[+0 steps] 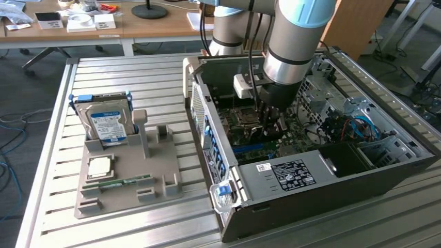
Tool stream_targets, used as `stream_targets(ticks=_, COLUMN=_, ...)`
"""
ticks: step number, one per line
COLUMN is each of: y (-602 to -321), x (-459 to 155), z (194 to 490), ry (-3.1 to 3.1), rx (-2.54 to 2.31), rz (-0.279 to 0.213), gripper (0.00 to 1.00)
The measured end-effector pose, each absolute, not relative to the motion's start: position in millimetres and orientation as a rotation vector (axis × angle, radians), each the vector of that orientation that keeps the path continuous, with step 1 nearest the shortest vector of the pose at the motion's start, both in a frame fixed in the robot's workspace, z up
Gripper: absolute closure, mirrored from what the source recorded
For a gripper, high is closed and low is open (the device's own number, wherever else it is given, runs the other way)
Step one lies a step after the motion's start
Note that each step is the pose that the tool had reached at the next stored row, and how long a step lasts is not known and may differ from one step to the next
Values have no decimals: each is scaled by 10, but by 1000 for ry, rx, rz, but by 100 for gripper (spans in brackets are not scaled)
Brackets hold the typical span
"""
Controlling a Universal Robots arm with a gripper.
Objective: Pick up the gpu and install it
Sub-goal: 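Insert the gpu into the slot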
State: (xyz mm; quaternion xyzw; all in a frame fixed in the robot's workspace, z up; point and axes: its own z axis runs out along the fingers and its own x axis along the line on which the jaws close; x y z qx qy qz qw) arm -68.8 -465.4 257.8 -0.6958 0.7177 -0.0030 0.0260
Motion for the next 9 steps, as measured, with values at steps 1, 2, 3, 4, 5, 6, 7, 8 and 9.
stream_targets(ticks=1, y=-4654, x=-692, z=2577, ry=2218, rx=-2151, rz=-9, gripper=73)
stream_targets(ticks=2, y=-4654, x=-698, z=2575, ry=2218, rx=-2151, rz=-9, gripper=73)
stream_targets(ticks=3, y=-4653, x=-706, z=2573, ry=2218, rx=-2150, rz=-9, gripper=73)
stream_targets(ticks=4, y=-4653, x=-715, z=2572, ry=2218, rx=-2150, rz=-9, gripper=73)
stream_targets(ticks=5, y=-4653, x=-720, z=2571, ry=2218, rx=-2150, rz=-9, gripper=73)
stream_targets(ticks=6, y=-4653, x=-725, z=2569, ry=2218, rx=-2150, rz=-9, gripper=73)
stream_targets(ticks=7, y=-4653, x=-730, z=2569, ry=2218, rx=-2150, rz=-9, gripper=73)
stream_targets(ticks=8, y=-4653, x=-732, z=2569, ry=2218, rx=-2150, rz=-9, gripper=73)
stream_targets(ticks=9, y=-4653, x=-732, z=2569, ry=2218, rx=-2151, rz=-9, gripper=73)
